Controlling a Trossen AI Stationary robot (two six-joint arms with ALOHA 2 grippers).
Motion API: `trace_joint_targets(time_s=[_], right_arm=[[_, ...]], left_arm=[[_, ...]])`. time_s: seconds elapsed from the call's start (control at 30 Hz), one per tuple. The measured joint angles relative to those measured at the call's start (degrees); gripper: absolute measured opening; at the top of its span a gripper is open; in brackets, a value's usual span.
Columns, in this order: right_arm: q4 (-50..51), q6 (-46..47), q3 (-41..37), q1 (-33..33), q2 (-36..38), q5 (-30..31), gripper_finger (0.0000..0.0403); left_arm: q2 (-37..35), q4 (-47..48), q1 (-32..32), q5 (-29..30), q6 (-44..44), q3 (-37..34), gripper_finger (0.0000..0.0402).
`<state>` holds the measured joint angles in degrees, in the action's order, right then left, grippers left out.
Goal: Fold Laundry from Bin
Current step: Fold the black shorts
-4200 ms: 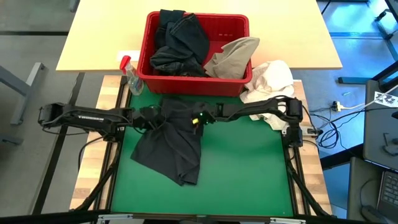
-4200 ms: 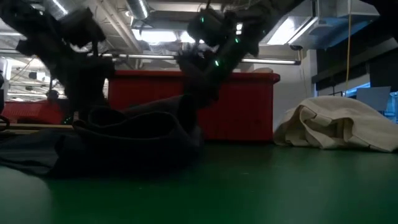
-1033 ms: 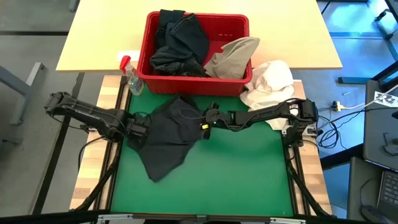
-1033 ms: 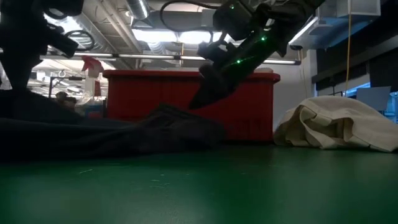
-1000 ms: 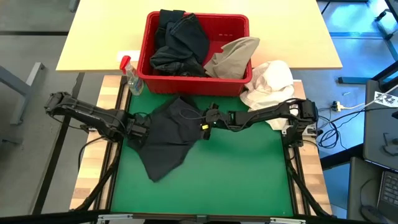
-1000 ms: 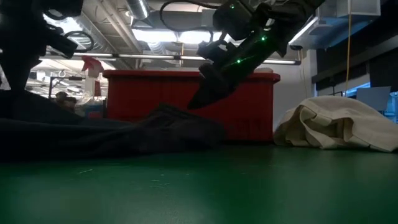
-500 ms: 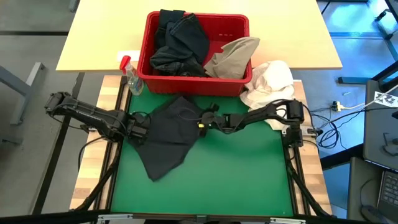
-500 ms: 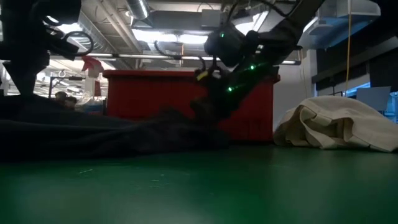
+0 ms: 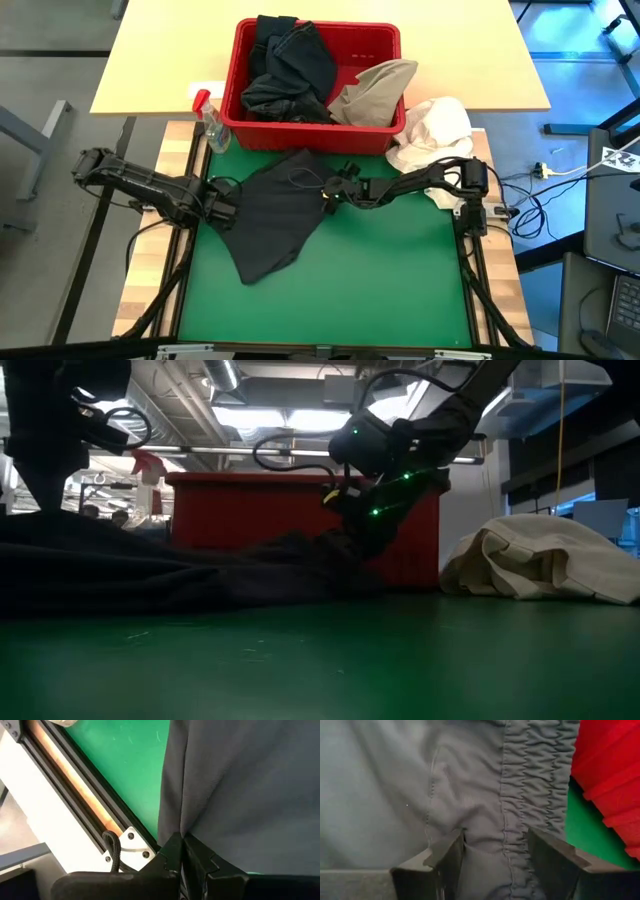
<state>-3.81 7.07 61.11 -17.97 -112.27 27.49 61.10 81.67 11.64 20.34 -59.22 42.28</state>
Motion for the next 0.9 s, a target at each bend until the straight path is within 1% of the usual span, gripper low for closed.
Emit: trace_joint_targets(time_s=[0.07,0.13,0.27,0.33,0.43,0.5,0.57,0.67,0.7,0.77,0.83,0.9], right_arm=[[0.0,0.0,0.2,0.0,0.0,0.0,0.0223],[0.1,0.0,0.4,-0.1,0.0,0.0,0.0223],[0.1,0.0,0.5,0.0,0.0,0.0,0.0223],[0.1,-0.2,0.5,0.0,0.0,0.0,0.0223],[0.5,-2.2,0.5,0.0,0.2,0.0,0.0223],[0.8,-2.9,0.5,0.0,0.9,-0.1,0.0223],[1.1,-2.9,0.5,0.1,2.4,-0.1,0.0223],[0.0,-2.9,0.5,0.9,5.1,-3.0,0.0223],[-1.4,-2.9,0.6,1.5,5.5,-5.4,0.0223],[-4.4,-2.9,0.6,2.5,5.9,-12.3,0.0223],[-7.8,-3.0,0.6,3.7,5.0,-18.2,0.0223],[-9.5,-3.4,0.6,4.8,3.3,-20.5,0.0223]], left_arm=[[0.0,-0.3,0.0,-0.4,0.9,0.0,0.0003],[0.0,-0.8,0.0,-1.1,1.4,0.1,0.0015],[0.0,-0.7,-0.3,-1.3,2.4,1.1,0.0061],[0.0,1.8,-1.6,-2.0,4.8,2.7,0.0087],[0.0,9.3,-3.2,-2.5,7.5,6.5,0.0117],[-0.6,7.3,-3.5,-3.0,9.8,9.4,0.0129],[-2.5,2.5,-3.0,-2.6,10.7,11.5,0.0137],[-3.9,-12.2,-1.9,-0.7,14.0,10.6,0.0141],[-3.8,-17.2,-1.6,-0.3,15.2,9.2,0.0141],[-3.7,-26.8,-1.4,-0.4,17.6,5.4,0.014],[-2.9,-37.5,-1.3,-2.9,18.9,0.4,0.0137],[-0.8,-47.0,-1.3,-7.0,19.3,-5.2,0.0133]])
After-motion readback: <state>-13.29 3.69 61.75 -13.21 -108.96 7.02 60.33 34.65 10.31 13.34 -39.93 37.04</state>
